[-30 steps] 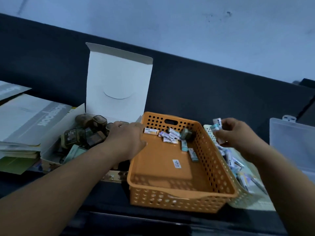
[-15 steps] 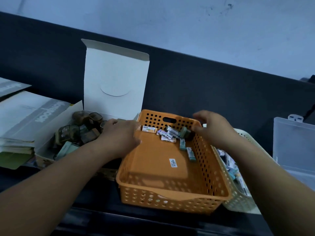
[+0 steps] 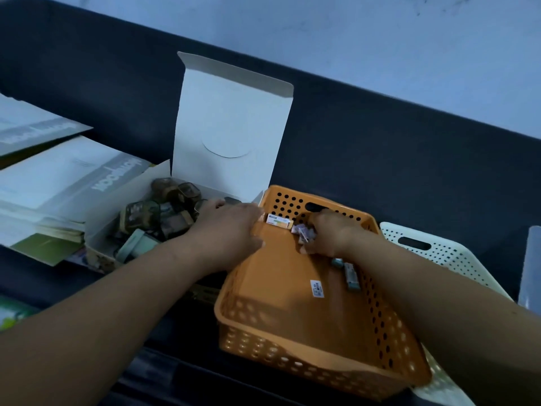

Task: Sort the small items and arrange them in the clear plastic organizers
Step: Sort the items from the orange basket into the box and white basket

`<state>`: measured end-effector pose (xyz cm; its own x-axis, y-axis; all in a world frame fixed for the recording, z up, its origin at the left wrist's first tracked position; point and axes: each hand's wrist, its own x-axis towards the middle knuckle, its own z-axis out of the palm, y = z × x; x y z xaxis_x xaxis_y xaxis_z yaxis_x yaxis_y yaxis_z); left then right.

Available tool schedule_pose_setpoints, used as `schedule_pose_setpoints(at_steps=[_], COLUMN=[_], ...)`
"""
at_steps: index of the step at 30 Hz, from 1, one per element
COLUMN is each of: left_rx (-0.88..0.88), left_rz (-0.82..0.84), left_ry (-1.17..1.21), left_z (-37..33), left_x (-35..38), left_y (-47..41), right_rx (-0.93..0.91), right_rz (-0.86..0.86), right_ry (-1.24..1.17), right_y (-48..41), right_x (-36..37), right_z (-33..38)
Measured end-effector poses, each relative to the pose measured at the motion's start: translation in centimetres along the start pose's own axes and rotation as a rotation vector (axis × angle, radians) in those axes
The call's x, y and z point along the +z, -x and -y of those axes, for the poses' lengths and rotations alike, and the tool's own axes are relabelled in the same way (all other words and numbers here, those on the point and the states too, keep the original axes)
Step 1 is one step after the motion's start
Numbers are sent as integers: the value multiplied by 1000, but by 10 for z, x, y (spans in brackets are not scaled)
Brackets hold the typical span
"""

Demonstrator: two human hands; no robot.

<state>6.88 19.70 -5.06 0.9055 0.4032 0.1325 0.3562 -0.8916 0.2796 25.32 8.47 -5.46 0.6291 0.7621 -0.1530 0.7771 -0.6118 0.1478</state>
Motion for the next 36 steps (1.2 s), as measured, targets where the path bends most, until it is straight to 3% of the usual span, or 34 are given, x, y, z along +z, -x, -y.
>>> schedule_pose_setpoints(at_steps=[4, 7, 12, 19, 22, 26, 30, 36], left_rx=[-13, -11, -7, -34, -43, -52, -50, -65], left_rz=[14, 16, 22, 16, 21, 30, 29, 19], left_ry=[-2, -4, -8, 20, 16, -8, -26, -67], left_z=[-2, -1, -3, -5, -9, -15, -20, -22], left_x=[0, 0, -2, -4, -7, -10, -14, -15], left_y=[1, 0, 1, 3, 4, 6, 8, 9], right_rx=[-75, -89, -71, -7, 68, 268, 410, 356], right_rz=[-58, -73, -84, -283, -383, -427, -373, -445], right_ry=[13, -111, -504, -1047, -1151, -1122, -931, -478], right_y=[-2, 1, 20, 62, 81, 102, 113, 111], right_x=[9, 8, -7, -32, -32, -17, 4, -10], right_z=[-1, -8, -15, -50, -77, -112, -129, -101])
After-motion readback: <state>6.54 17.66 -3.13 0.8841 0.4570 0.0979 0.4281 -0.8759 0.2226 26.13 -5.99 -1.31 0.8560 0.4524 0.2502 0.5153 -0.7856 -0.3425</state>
